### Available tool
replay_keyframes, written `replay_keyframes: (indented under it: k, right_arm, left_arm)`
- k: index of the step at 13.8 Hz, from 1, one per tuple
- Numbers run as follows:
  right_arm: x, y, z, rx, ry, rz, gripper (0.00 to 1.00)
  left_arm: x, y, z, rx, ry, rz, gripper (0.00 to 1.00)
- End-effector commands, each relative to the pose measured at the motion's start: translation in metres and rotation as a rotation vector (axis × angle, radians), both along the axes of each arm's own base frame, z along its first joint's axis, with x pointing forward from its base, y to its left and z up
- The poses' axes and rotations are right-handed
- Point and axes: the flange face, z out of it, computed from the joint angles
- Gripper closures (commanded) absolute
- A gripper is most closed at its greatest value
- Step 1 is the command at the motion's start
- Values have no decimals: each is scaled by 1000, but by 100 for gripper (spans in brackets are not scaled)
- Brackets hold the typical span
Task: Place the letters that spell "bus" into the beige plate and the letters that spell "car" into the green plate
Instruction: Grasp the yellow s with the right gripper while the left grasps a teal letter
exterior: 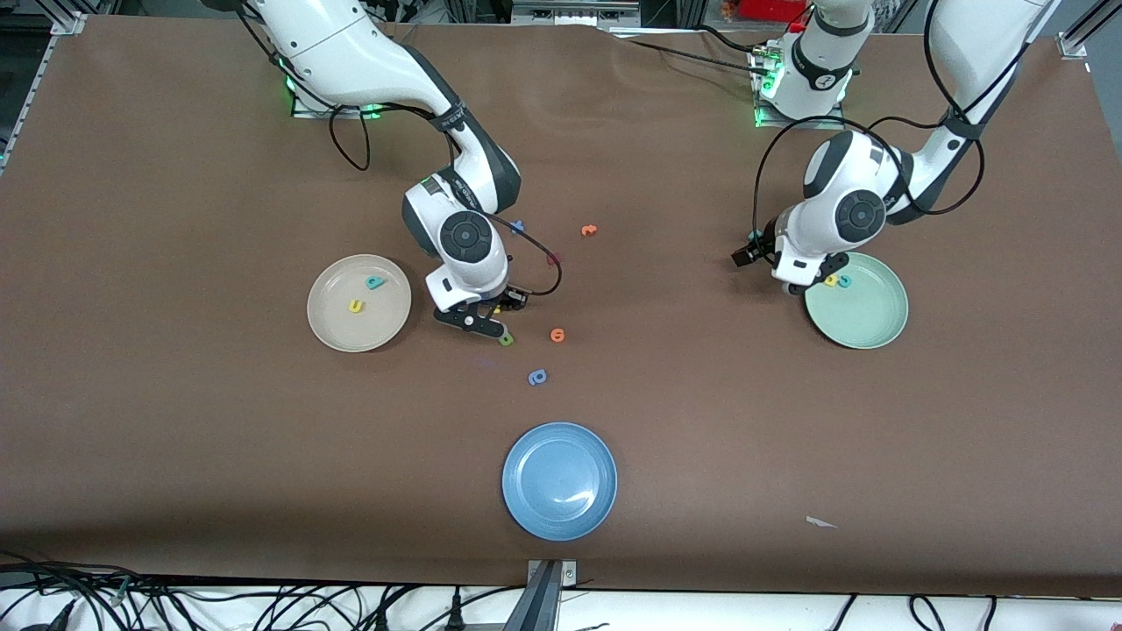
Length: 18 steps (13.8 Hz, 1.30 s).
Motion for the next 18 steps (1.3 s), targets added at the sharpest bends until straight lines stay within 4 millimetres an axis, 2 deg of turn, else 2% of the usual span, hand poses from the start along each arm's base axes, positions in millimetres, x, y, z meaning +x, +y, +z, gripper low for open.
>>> replay_keyframes:
  k: [1,3,6,9,13,15,17,18]
  right_arm:
    - [3,4,-4,-11,-14,21,53]
    - [4,4,-4,-21,-22,35,54]
    - [5,2,-4,-26,-26,37,57]
    - [5,3,-4,-25,-27,39,59]
    - [6,4,-4,-10,-44,39,61]
    - [7,5,-5,-6,-49,39,62]
    - [7,5,-6,-7,-48,40,74]
    - [6,5,-6,-8,-47,43,86]
  left_arm:
    - [-20,1,-4,20,-14,9,3]
    - [-32,0,-11,14,-22,8,4]
    - [-38,1,-16,10,-22,9,7]
    - [-40,1,-17,11,-19,9,19]
    - [-40,2,-17,10,-17,12,41]
    - [-37,3,-17,4,-31,17,45]
    - [-36,6,-18,-6,-44,18,45]
    - [-35,6,-18,-7,-46,15,45]
